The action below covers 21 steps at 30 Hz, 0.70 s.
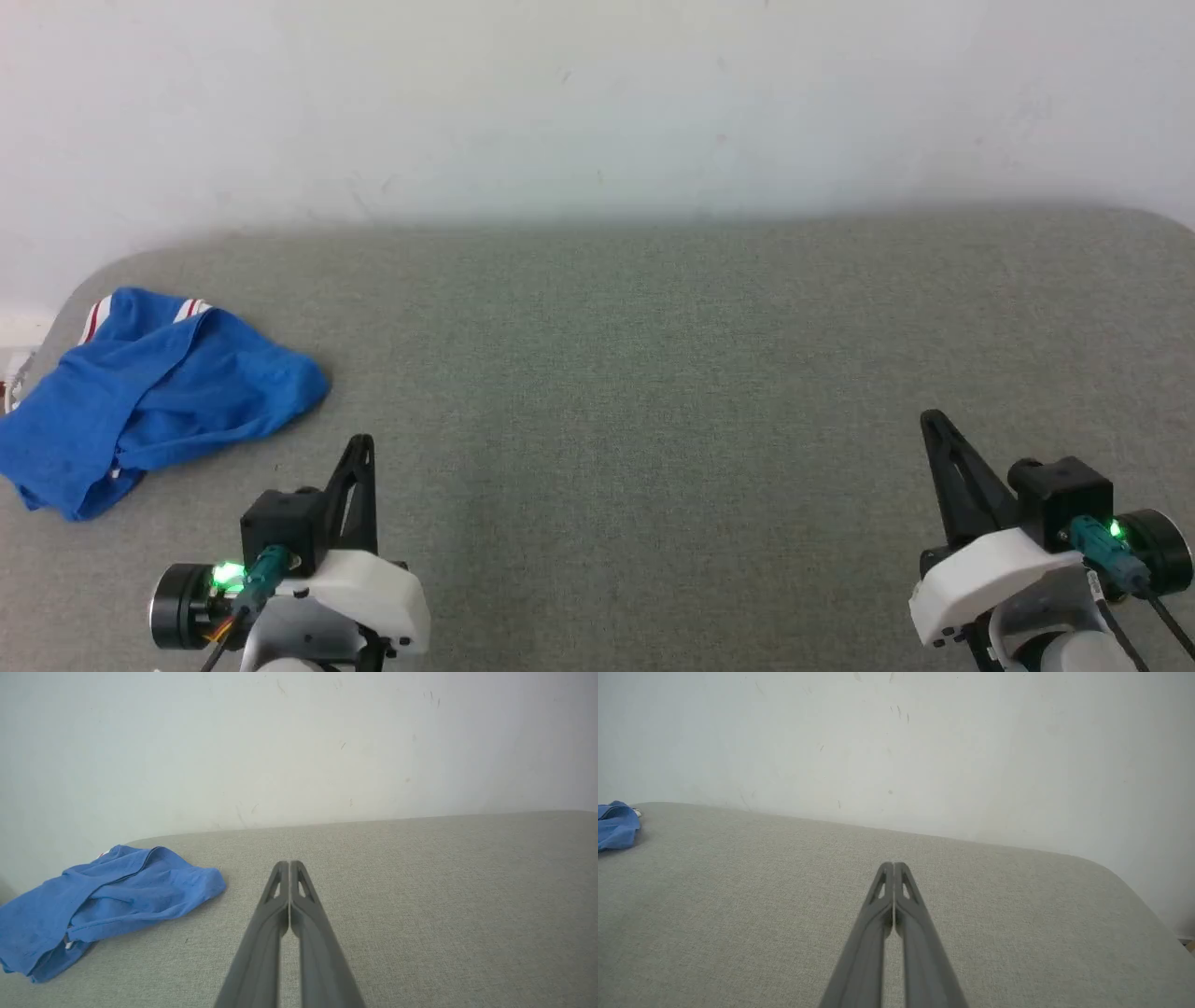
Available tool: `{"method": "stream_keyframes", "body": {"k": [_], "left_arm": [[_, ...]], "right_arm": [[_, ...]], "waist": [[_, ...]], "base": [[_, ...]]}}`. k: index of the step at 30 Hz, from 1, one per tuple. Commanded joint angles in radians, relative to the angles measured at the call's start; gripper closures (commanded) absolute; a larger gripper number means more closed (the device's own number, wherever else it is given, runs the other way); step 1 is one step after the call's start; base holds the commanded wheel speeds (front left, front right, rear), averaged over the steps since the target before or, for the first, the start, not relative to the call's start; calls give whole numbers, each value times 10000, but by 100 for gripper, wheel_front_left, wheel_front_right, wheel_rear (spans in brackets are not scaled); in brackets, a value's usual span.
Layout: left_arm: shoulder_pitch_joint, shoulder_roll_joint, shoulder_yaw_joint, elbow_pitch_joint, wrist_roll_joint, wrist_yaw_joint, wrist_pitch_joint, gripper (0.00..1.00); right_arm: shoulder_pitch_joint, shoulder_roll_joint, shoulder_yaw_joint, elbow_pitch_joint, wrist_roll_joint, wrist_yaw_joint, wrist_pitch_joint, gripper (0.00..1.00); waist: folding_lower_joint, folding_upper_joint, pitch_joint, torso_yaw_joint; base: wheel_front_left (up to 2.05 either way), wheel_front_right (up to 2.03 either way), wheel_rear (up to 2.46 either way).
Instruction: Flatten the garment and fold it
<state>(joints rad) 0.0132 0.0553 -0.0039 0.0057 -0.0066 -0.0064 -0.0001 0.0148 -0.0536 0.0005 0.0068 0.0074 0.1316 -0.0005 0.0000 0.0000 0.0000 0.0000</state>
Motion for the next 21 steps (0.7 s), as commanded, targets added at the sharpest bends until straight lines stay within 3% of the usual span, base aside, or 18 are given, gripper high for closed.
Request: {"method": "stream_keyframes", "body": {"k": [1,21], "left_arm": [[-132,-51,39,-57,66,64,1,100],[-132,-51,39,-57,66,64,1,100]], "right_arm": [[-148,34,-5,-68,-74,-9,5,100],[-148,34,-5,-68,-74,-9,5,100]], "waist": [[0,0,0,0],[0,0,0,0]], "base": [[0,0,0],[0,0,0]]}}
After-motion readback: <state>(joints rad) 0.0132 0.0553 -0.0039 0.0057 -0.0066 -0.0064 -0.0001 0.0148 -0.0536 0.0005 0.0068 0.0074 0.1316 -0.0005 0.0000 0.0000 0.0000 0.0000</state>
